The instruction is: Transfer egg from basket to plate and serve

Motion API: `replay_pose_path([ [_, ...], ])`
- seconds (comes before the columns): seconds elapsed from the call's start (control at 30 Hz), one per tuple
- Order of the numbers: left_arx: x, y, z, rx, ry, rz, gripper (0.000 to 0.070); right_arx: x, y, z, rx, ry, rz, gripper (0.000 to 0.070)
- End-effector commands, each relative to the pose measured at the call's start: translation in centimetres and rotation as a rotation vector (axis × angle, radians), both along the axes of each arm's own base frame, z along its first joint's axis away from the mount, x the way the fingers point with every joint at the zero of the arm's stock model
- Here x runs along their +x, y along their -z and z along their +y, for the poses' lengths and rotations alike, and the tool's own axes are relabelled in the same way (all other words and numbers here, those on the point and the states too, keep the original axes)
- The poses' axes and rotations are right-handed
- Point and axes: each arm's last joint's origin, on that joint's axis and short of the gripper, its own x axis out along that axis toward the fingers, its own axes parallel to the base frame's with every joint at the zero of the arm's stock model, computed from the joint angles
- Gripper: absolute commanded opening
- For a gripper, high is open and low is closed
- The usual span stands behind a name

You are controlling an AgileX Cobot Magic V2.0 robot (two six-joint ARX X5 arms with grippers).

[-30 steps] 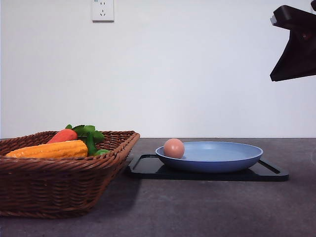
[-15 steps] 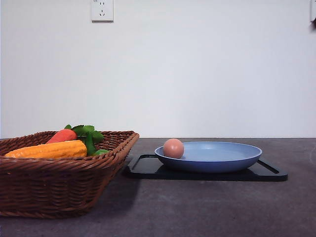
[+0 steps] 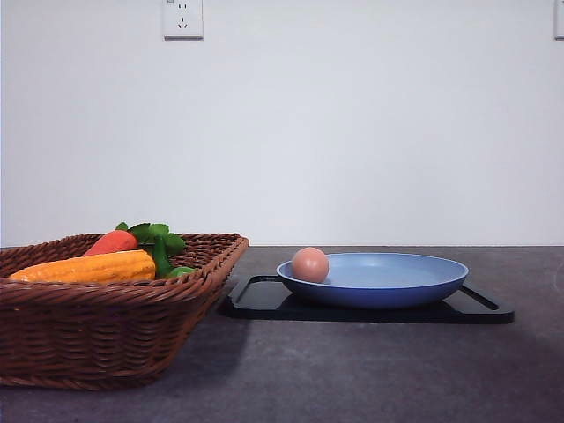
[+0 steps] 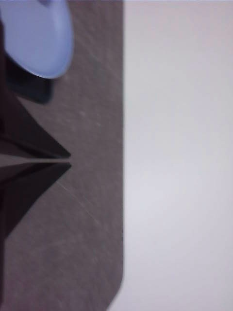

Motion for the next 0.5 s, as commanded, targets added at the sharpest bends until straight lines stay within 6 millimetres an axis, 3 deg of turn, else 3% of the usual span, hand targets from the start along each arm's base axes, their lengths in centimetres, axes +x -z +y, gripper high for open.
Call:
replay_pose_path([
  [0.0,0.2,0.8,0.0,-0.001,0.002,0.01,0.0,0.1,0.6,0.0,0.013,-0.017,0.009,0.0],
  [0.3,0.2,0.8,0.0,-0.001,0.002,0.01,0.0,0.6,4.2,0.1,0.12,-0.037,0.184,0.0],
  [0.47,0.2,0.8,0.0,-0.002,0.002,0.01,0.0,0.6,4.2,0.1,0.127,-0.037,0.188,0.0],
])
